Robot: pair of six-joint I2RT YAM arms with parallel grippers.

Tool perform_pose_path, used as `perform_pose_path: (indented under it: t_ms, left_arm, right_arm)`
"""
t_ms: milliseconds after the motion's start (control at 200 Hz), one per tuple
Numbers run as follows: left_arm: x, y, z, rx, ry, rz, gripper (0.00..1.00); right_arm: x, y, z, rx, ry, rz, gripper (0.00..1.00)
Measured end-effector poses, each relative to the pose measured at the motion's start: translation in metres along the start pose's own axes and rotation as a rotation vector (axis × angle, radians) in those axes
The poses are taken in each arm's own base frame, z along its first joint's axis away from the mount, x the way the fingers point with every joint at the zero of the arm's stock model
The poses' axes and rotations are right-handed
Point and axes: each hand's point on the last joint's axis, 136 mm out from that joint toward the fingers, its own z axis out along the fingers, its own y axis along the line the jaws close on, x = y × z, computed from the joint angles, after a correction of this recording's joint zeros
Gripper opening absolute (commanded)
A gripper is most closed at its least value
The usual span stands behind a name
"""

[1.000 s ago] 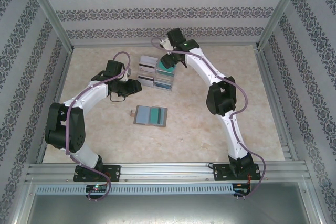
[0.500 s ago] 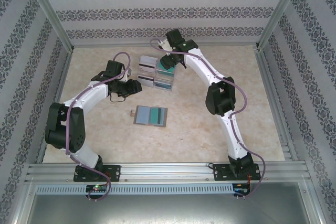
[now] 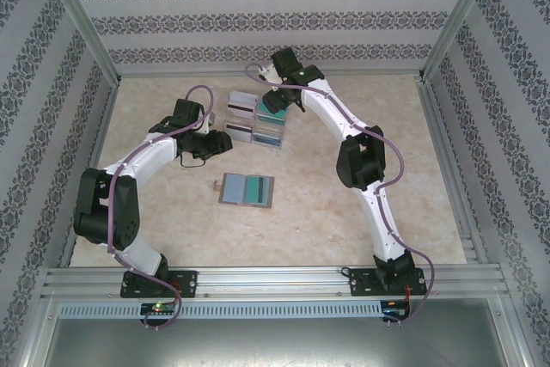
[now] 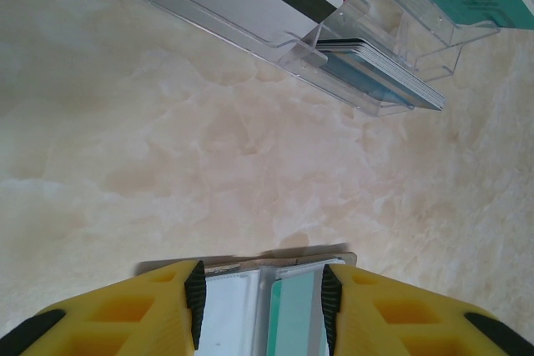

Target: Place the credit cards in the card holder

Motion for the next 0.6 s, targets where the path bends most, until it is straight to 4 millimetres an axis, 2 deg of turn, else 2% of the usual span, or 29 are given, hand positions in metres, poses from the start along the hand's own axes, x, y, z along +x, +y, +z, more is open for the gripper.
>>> perform_pose_path:
  t_ms: [215, 400, 600]
  left_arm:
    - [-0.0003, -0.0006, -0.0009, 0.001, -0.002, 0.001, 0.44]
    - [-0.0007, -0.0013, -0.0019, 0.003, -0.005, 0.003, 0.44]
    - [-0.0011, -0.0022, -0.0031, 0.004, -0.008, 0.004, 0.44]
  right_arm:
    - [-0.0004, 0.0001, -0.0006, -0.002, -0.002, 0.000, 0.50]
    - [-0.0017, -0.0004, -0.0027, -0.001, -0.006, 0.001, 0.48]
    - [-0.0026, 0.0008, -0.0056, -0.008, -0.010, 0.002, 0.39]
